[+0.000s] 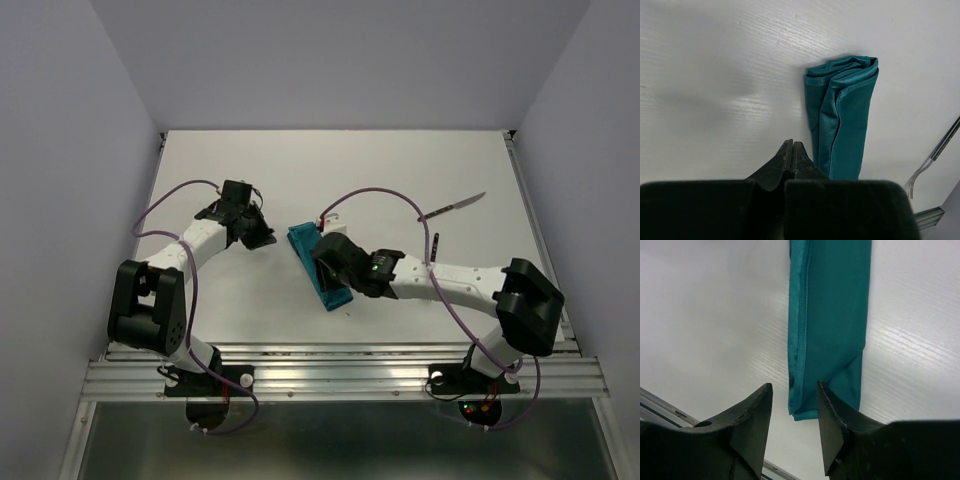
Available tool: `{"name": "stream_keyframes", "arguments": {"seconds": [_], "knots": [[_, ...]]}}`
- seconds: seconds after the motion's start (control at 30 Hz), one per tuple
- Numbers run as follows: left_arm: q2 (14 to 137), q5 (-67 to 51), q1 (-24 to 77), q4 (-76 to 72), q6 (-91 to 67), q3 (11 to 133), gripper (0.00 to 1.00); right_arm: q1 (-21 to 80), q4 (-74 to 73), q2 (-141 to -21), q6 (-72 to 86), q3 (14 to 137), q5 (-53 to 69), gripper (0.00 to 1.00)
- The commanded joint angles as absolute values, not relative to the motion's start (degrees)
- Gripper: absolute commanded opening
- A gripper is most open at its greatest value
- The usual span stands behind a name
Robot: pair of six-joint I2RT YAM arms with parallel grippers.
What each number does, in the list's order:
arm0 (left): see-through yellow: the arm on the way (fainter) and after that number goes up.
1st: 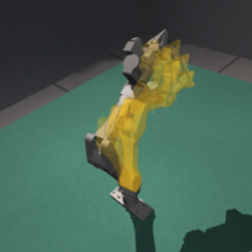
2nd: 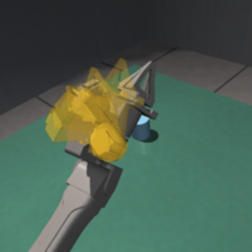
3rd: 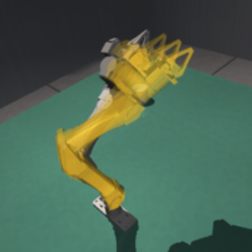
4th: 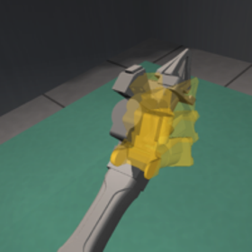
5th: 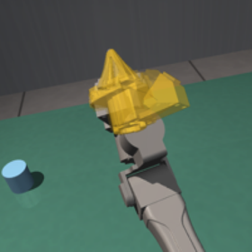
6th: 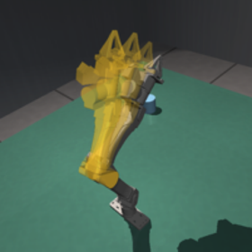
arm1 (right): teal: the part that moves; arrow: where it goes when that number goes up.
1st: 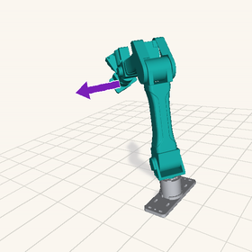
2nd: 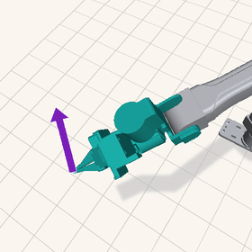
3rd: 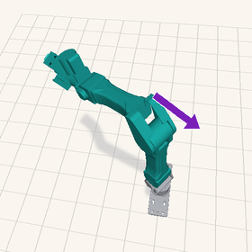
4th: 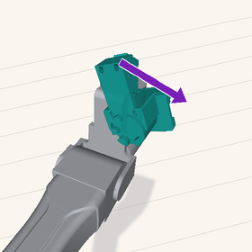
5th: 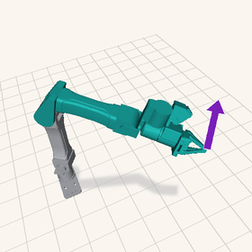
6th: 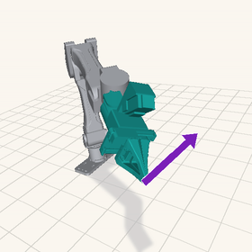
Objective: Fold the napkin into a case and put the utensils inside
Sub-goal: Smooth out the smaller rectangle-folded napkin at the center of the board.
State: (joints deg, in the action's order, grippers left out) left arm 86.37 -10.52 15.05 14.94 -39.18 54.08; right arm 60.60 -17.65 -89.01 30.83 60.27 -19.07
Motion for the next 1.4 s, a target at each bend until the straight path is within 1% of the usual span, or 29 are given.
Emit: {"name": "stream_keyframes", "arguments": {"seconds": [0.0,0.17,0.47,0.67,0.77,0.83,0.9,0.93,1.0,1.1,1.13,1.2,1.23,1.37], "knots": [[85.3,-10.9,15.6,14.7,-38.1,54.0,0.0,62.8,-22.0,-93.6,27.3,66.4,-19.7,0.47],[85.4,-10.5,15.5,14.8,-37.9,54.1,0.0,64.9,-24.3,-97.7,25.1,69.0,-22.3,0.47],[86.7,-11.6,15.5,14.1,-38.1,54.3,0.0,66.0,-27.0,-102.1,24.3,70.8,-21.4,0.46],[86.8,-11.7,15.5,13.9,-37.9,54.3,0.0,66.5,-27.7,-103.3,24.6,70.1,-22.0,0.43],[87.1,-11.9,15.5,13.7,-37.9,54.2,0.0,66.5,-28.3,-103.7,25.0,70.1,-22.7,0.37],[87.2,-12.0,15.5,13.6,-37.9,54.1,0.0,66.5,-28.6,-103.6,25.1,70.1,-23.0,0.28],[87.2,-12.0,15.5,13.5,-37.9,54.1,0.0,66.5,-28.5,-102.8,25.4,70.0,-23.6,0.22],[87.2,-12.0,15.5,13.4,-37.9,54.1,0.0,66.5,-28.6,-102.7,25.4,70.0,-24.0,0.17],[87.3,-12.1,15.5,13.4,-37.9,54.0,0.0,66.5,-28.6,-102.6,25.4,69.9,-24.3,0.15],[87.2,-12.3,15.5,13.3,-37.8,54.1,0.0,66.5,-28.7,-102.9,25.4,69.8,-24.3,0.16],[87.2,-12.3,15.5,13.3,-37.9,54.0,0.0,66.5,-28.8,-103.0,25.4,69.7,-24.3,0.21],[87.2,-13.0,15.6,12.9,-37.9,54.0,0.0,66.5,-28.9,-103.0,25.5,69.5,-24.3,0.36],[87.4,-13.3,15.6,12.7,-37.8,54.0,0.0,66.5,-28.8,-102.9,25.5,69.3,-24.2,0.37],[88.9,-15.5,16.2,11.9,-37.5,54.6,0.0,66.5,-28.6,-102.9,25.8,68.9,-24.0,0.37]]}}
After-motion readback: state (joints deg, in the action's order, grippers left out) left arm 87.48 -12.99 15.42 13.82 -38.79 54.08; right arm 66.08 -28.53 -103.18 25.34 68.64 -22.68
